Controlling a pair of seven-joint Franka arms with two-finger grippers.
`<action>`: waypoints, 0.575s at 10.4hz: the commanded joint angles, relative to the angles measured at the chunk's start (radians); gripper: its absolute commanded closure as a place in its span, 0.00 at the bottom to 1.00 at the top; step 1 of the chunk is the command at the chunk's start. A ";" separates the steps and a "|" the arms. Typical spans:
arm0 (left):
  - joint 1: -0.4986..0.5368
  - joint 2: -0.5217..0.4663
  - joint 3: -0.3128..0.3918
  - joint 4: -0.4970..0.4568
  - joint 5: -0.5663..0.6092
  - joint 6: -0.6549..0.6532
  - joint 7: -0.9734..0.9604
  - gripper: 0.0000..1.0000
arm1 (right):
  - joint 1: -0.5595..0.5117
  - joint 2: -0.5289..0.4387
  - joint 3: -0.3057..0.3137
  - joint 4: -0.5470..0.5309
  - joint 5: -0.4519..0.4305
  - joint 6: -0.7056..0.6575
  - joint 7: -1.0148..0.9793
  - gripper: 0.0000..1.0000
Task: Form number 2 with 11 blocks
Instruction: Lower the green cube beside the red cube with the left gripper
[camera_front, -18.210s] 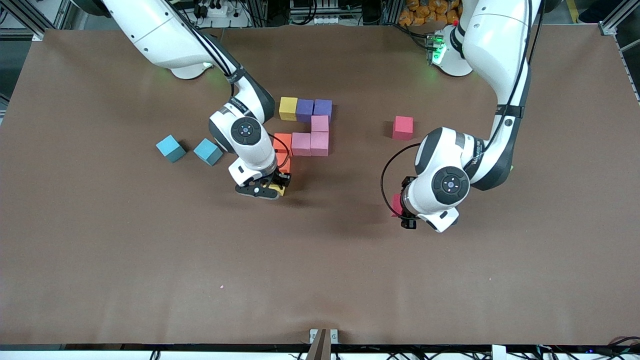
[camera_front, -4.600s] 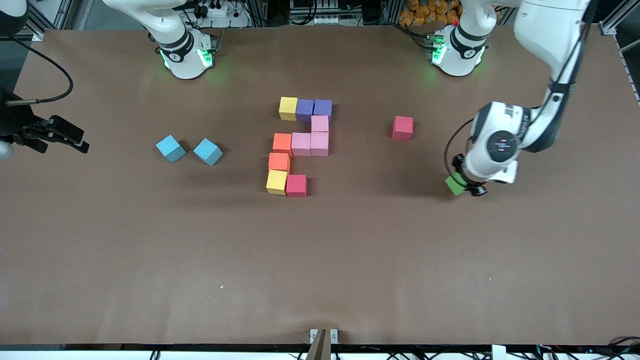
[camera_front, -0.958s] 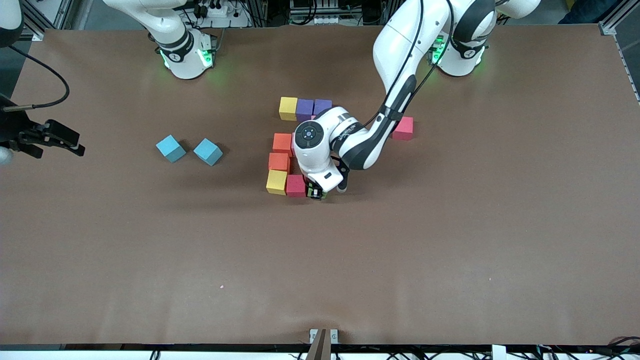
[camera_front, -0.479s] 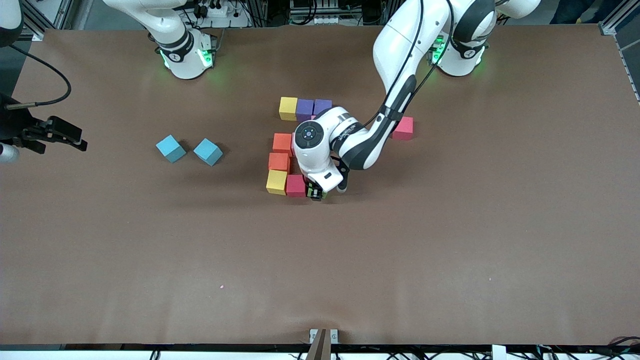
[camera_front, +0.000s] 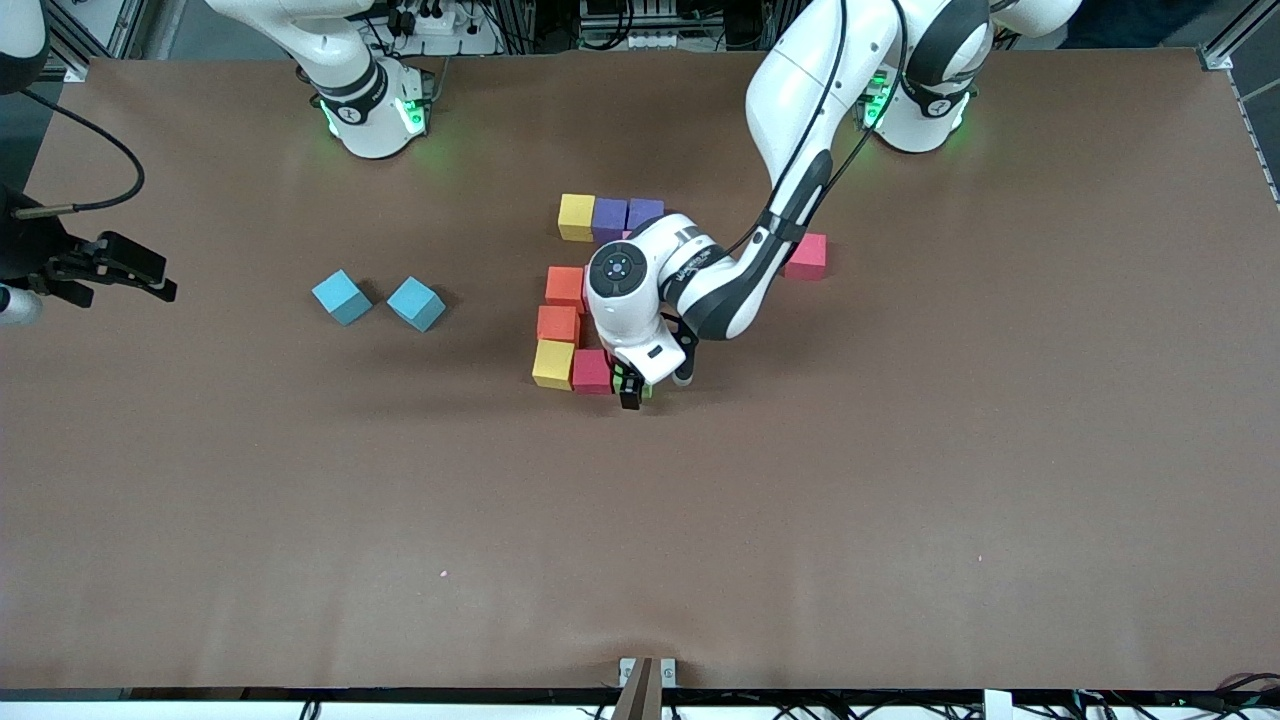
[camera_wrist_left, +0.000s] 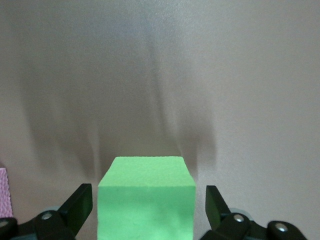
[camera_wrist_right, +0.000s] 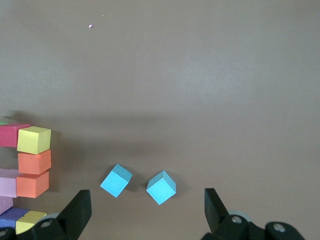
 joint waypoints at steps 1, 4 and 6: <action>-0.002 -0.054 0.001 0.008 -0.012 -0.076 -0.010 0.00 | 0.010 0.004 0.003 0.034 -0.015 -0.012 -0.005 0.00; 0.013 -0.118 0.006 0.007 -0.002 -0.143 0.005 0.00 | 0.008 0.009 0.003 0.069 -0.046 -0.016 -0.005 0.00; 0.070 -0.207 0.009 -0.007 -0.011 -0.211 0.117 0.00 | 0.010 0.009 0.004 0.060 -0.087 -0.013 -0.002 0.00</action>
